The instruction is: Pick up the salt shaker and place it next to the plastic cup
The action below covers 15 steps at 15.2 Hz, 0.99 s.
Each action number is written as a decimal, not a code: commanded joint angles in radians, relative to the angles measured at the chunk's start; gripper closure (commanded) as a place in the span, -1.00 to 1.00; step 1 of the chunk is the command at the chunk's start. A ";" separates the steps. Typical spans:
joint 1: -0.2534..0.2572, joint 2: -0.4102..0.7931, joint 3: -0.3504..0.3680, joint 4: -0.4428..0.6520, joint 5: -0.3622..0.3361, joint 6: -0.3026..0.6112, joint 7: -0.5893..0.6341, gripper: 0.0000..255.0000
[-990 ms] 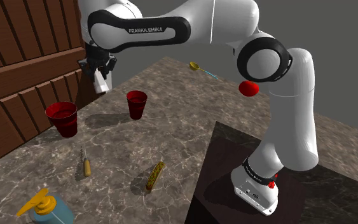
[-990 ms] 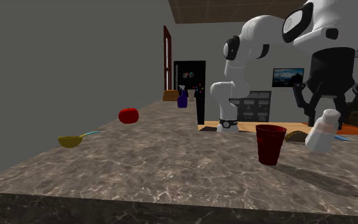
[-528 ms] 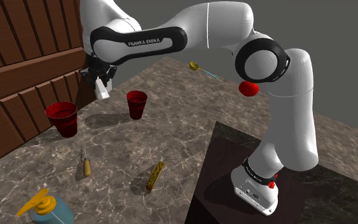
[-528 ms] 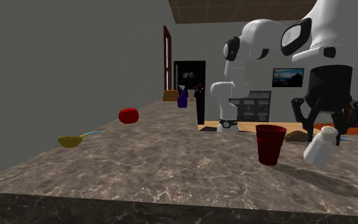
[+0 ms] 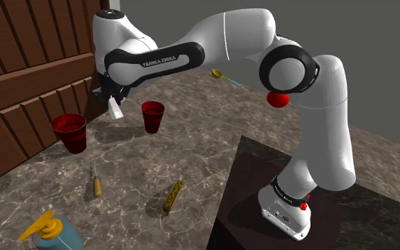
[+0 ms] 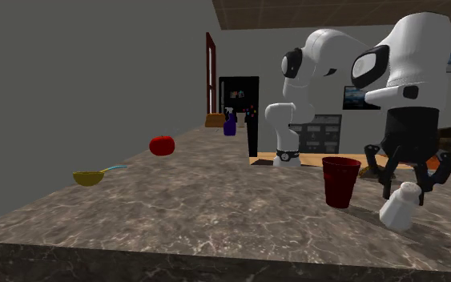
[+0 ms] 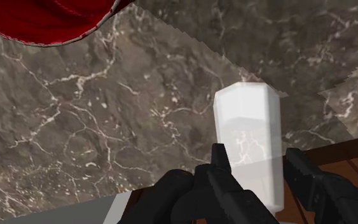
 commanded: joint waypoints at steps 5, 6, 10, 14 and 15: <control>0.000 0.017 -0.002 -0.012 -0.004 0.030 0.005 1.00; 0.000 0.017 -0.002 -0.012 -0.004 0.030 0.005 1.00; 0.000 0.017 -0.002 -0.012 -0.004 0.030 0.005 1.00; 0.000 0.017 -0.002 -0.012 -0.004 0.030 0.005 -1.00; 0.000 0.017 -0.002 -0.012 -0.004 0.030 0.005 -1.00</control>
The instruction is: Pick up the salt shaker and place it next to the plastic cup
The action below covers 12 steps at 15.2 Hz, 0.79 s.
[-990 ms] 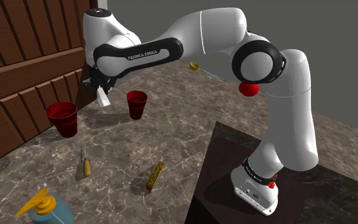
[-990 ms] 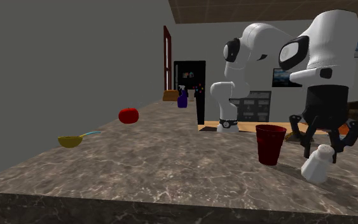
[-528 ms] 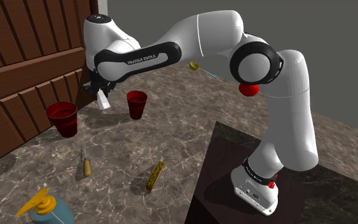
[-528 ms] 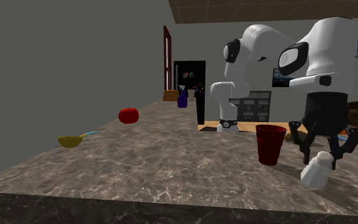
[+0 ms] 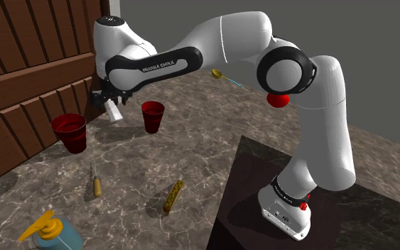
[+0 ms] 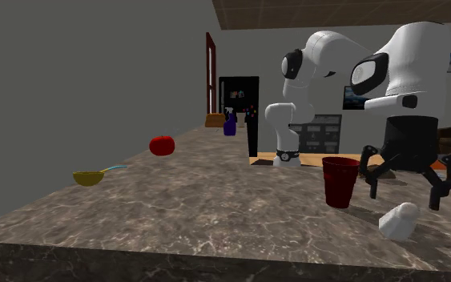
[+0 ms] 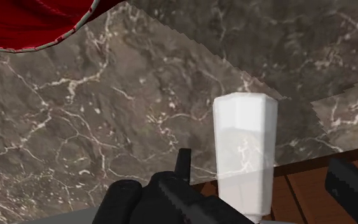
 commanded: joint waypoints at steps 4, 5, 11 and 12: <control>0.003 -0.058 0.007 0.005 0.008 -0.063 -0.004 -1.00; 0.004 -0.072 0.009 0.008 0.010 -0.081 -0.006 -1.00; 0.004 -0.072 0.009 0.008 0.010 -0.081 -0.006 -1.00; 0.004 -0.072 0.009 0.008 0.010 -0.081 -0.006 -1.00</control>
